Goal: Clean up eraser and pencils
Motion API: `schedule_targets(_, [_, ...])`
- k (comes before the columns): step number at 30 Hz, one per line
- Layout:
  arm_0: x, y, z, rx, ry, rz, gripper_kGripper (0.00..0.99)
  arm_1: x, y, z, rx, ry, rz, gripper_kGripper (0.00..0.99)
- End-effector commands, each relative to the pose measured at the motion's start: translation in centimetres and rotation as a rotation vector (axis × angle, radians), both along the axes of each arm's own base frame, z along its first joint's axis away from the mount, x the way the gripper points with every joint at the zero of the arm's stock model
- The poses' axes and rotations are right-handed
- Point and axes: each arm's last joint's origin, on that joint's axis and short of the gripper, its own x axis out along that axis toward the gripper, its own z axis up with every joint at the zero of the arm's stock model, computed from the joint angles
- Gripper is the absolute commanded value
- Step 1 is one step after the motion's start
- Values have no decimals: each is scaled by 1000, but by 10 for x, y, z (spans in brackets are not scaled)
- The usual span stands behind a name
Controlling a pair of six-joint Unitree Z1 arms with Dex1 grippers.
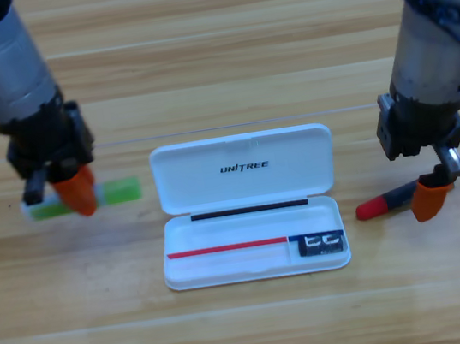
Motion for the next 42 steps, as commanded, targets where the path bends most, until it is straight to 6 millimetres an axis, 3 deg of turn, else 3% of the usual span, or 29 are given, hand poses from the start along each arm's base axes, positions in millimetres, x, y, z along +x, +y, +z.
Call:
schedule_targets(1, [-18, -38, 1, 8, 8, -69, 0, 36, -12, -61, -85, 49, -42, 907])
schedule_targets(9, [-12, -68, -19, -1, 46, -130, 0, 47, -10, -82, -101, 71, -8, 805])
schedule_targets(12, [-10, -81, -27, 0, 51, -155, 0, 47, -10, -84, -99, 81, 8, 571])
schedule_targets(17, [-5, -101, -44, 2, 74, -174, 0, 44, -12, -82, -98, 90, 28, 41])
schedule_targets(18, [-4, -105, -47, 2, 79, -175, 0, 43, -13, -81, -98, 90, 30, 0])
schedule_targets(24, [0, -121, -59, -2, 102, -183, 0, 34, -19, -61, -90, 81, 32, 0])
schedule_targets(36, [4, -131, -60, -15, 122, -192, 0, -3, -37, 13, -49, 56, 25, 0])
schedule_targets(42, [3, -132, -61, -19, 140, -194, 0, -17, -36, 24, -34, 61, 35, 0])
